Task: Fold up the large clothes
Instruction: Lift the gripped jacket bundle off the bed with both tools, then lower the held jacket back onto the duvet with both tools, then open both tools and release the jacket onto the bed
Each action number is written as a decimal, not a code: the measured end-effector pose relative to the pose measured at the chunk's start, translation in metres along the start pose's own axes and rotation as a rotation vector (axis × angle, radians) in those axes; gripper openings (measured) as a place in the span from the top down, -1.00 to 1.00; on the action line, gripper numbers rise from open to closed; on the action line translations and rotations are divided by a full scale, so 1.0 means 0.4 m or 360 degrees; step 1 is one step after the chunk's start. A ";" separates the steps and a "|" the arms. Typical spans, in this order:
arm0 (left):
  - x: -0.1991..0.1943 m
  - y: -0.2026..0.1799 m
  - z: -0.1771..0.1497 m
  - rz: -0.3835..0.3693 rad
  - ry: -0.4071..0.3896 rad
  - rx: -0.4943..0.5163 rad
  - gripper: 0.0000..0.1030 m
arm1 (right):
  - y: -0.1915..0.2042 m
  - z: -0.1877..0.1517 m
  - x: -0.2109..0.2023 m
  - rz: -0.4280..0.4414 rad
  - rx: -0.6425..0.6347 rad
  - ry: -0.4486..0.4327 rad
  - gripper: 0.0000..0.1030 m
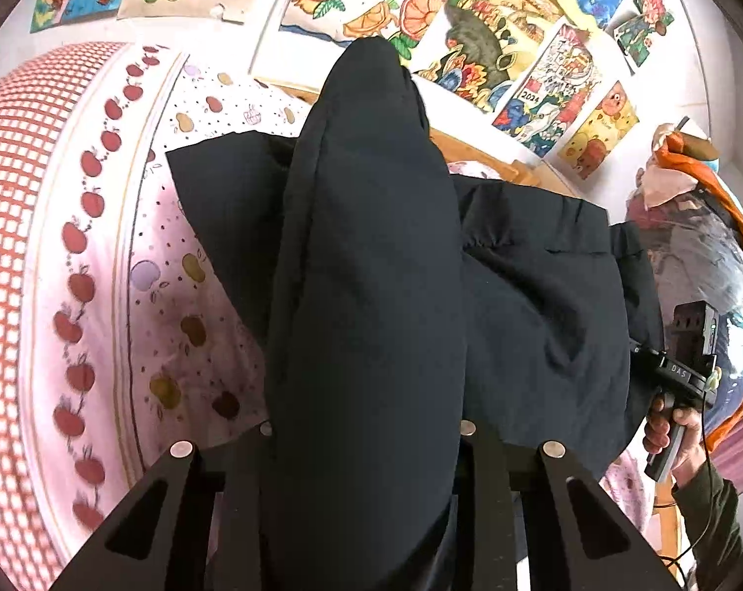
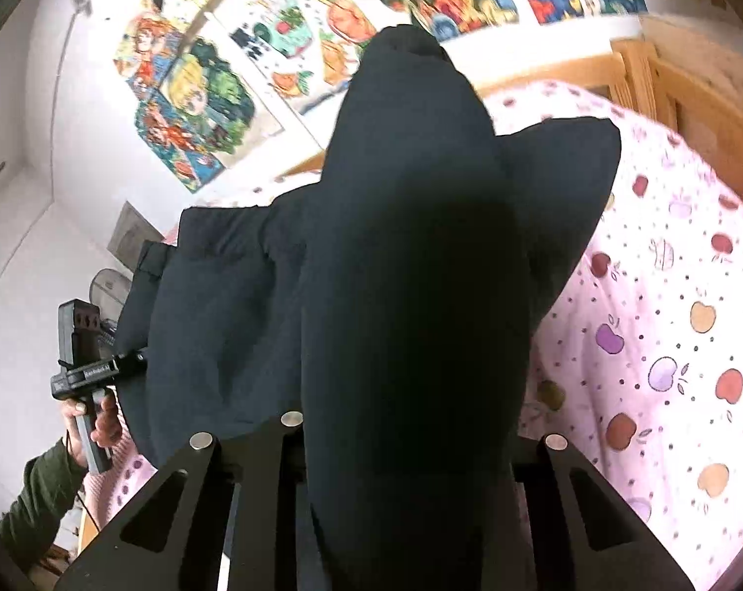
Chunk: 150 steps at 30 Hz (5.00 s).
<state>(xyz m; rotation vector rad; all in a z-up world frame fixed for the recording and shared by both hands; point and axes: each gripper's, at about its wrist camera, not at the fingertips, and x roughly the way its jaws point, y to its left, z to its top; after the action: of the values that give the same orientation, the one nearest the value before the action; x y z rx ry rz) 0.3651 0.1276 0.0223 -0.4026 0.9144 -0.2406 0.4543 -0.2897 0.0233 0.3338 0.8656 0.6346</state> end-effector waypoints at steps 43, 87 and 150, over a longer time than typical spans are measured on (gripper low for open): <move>-0.136 0.054 -0.195 0.0273 0.0036 -0.0247 -0.47 | 0.027 -0.251 -0.075 -0.0370 0.0344 0.0015 -0.45; -0.454 -0.293 -0.369 0.0520 -0.0829 0.0053 -1.00 | 0.404 -0.340 -0.411 -0.0649 -0.0440 -0.0659 -0.98; -0.474 -0.330 -0.732 0.0683 -0.0782 0.0448 -1.00 | 0.557 -0.679 -0.392 -0.0717 -0.0729 -0.0686 -0.98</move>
<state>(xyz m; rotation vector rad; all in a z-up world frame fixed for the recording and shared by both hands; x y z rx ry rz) 0.0128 0.0102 0.0569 0.0076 0.4546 0.1231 0.0796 -0.2129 0.0652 -0.1401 0.3428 0.3051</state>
